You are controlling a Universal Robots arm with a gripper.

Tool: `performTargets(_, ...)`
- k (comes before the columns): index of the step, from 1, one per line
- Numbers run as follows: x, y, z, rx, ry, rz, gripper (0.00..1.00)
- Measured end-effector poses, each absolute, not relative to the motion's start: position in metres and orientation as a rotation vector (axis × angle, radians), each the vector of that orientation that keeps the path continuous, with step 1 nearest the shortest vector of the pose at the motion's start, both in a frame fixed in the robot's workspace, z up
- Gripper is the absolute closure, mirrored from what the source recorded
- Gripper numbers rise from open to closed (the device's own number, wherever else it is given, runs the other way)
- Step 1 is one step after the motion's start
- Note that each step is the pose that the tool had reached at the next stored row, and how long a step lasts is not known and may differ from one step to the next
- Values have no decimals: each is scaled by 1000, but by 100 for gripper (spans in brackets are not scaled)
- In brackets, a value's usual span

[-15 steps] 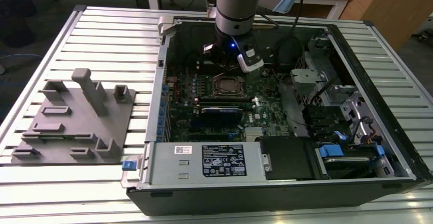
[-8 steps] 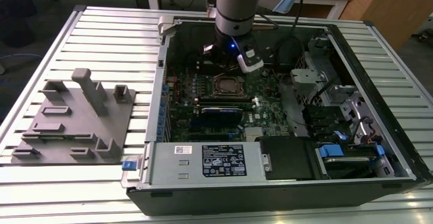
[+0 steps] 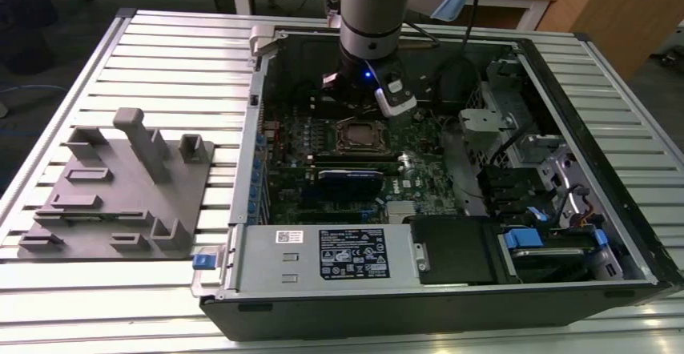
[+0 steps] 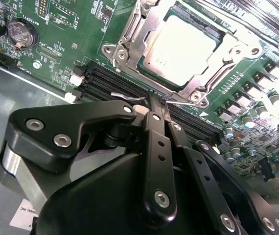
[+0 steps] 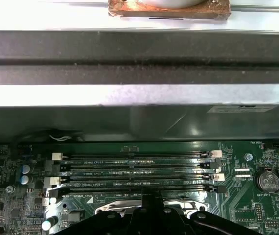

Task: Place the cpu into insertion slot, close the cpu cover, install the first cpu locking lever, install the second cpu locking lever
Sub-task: 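Install the first cpu locking lever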

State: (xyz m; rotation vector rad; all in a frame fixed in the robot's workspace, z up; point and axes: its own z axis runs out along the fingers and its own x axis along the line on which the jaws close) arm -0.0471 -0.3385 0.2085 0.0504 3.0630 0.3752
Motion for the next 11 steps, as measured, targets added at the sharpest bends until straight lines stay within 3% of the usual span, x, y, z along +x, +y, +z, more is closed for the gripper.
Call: performTargets(11, -45, -338, 206, 89, 3058, 374, 90)
